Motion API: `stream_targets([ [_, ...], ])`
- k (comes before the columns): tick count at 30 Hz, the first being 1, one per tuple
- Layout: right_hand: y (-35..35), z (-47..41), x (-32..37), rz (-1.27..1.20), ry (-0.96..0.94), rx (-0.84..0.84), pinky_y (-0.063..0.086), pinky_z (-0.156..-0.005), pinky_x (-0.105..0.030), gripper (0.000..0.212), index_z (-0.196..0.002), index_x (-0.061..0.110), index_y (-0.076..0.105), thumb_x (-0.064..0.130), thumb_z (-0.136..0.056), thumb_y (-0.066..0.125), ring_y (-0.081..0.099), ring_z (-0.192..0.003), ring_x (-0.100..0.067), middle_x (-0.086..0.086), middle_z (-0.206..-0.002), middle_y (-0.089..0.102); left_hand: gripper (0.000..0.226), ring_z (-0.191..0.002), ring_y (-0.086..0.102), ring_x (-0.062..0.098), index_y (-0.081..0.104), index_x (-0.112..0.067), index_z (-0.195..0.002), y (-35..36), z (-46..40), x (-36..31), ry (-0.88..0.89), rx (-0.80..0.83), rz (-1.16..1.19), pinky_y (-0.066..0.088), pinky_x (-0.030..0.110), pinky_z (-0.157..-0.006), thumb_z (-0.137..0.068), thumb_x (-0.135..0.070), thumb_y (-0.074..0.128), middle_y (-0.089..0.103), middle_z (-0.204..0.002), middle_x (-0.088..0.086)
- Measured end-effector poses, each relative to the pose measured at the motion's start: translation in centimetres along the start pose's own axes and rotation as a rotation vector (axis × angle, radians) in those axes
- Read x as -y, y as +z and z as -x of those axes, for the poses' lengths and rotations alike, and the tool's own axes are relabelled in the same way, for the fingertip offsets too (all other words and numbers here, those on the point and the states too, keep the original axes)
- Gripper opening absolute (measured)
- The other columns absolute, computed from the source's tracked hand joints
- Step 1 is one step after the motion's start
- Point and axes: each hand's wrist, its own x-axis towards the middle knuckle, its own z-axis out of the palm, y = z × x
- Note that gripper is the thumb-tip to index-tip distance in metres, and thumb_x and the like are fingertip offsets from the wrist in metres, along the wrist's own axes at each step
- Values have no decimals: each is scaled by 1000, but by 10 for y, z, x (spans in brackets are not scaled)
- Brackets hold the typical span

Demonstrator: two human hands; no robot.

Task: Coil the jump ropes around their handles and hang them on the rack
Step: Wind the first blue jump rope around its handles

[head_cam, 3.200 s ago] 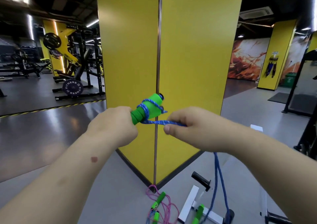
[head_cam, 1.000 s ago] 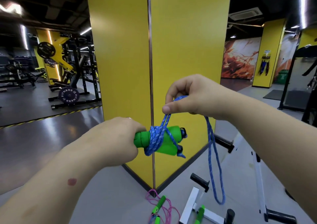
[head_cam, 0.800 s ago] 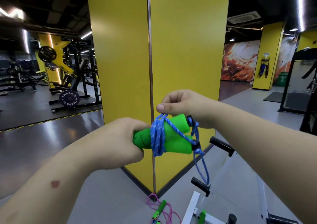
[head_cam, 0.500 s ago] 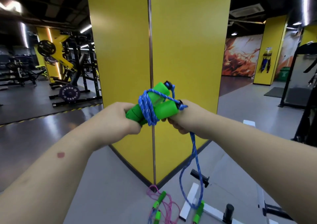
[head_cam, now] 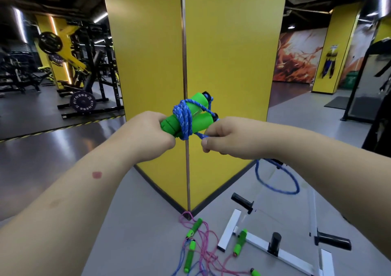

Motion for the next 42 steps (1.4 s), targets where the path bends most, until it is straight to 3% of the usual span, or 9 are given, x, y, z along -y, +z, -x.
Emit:
stream_targets([
  [7, -25, 18, 23, 301, -158, -81, 38, -52, -28, 28, -83, 25, 66, 50, -93, 59, 44, -52, -8, 9, -59, 52, 7, -61, 58, 25, 56, -18, -72, 12, 9, -2, 12, 30, -403, 39, 27, -51, -74, -11, 54, 60, -67, 4],
  [13, -38, 8, 21, 7, -247, -166, 43, -50, -16, 15, -82, 31, 75, 42, -77, 83, 57, -59, 2, 20, -69, 66, 23, -68, 50, 15, 50, -36, -73, 19, 22, -14, 162, 114, -545, 29, 29, -51, -81, -15, 52, 40, -95, -6],
  [15, -32, -1, 15, -101, -227, -132, 52, -61, -23, 17, -84, 30, 76, 43, -76, 83, 62, -66, -3, 13, -75, 71, 27, -71, 47, 12, 51, -43, -80, 16, 23, -15, 237, 119, -541, 29, 30, -51, -82, -16, 55, 41, -99, -6],
  [18, -18, -8, 1, -333, -191, -94, 59, -78, -37, 18, -91, 21, 74, 34, -82, 80, 70, -79, -21, -3, -86, 75, 36, -78, 53, 9, 62, -40, -101, 6, 22, -13, 265, 75, -361, 40, 29, -54, -76, -14, 63, 52, -97, -10],
  [21, -6, -12, -9, -671, -135, -75, 58, -64, -32, 18, -96, 10, 69, 24, -88, 75, 67, -68, -21, -9, -80, 71, 29, -72, 59, 8, 62, -35, -88, -1, 20, -9, 242, 4, -147, 46, 26, -52, -72, -15, 77, 62, -86, -10],
  [26, 1, -14, -11, -754, -162, -182, 54, -58, -29, 19, -97, 10, 67, 26, -89, 74, 65, -63, -19, -4, -76, 70, 39, -56, 56, 2, 70, -34, -84, -3, 11, 1, 179, 32, 205, 45, 20, -50, -58, -26, 99, 64, -67, -13],
  [31, -1, -11, -6, -824, -215, -304, 52, -56, -29, 12, -93, 12, 66, 22, -91, 71, 62, -61, -18, -5, -75, 68, 51, -78, 66, 13, 69, -24, -87, 10, 10, 9, 183, -21, 733, 59, 40, -72, -49, -7, 100, 70, -84, -9],
  [37, -2, -12, -1, -822, -223, -473, 52, -58, -34, 14, -92, 9, 65, 22, -92, 71, 61, -63, -20, -6, -75, 66, 61, -95, 65, 20, 55, -25, -103, 27, 5, -1, 220, -36, 1287, 60, 34, -78, -59, 14, 74, 58, -113, 4],
  [42, 7, -13, 5, -842, -234, -561, 53, -55, -26, 12, -93, 9, 64, 19, -92, 71, 67, -62, -10, 4, -70, 70, 60, -94, 62, 26, 44, -27, -120, 33, 9, -26, 126, -30, 1604, 55, 50, -86, -76, -4, 77, 56, -94, 5],
])
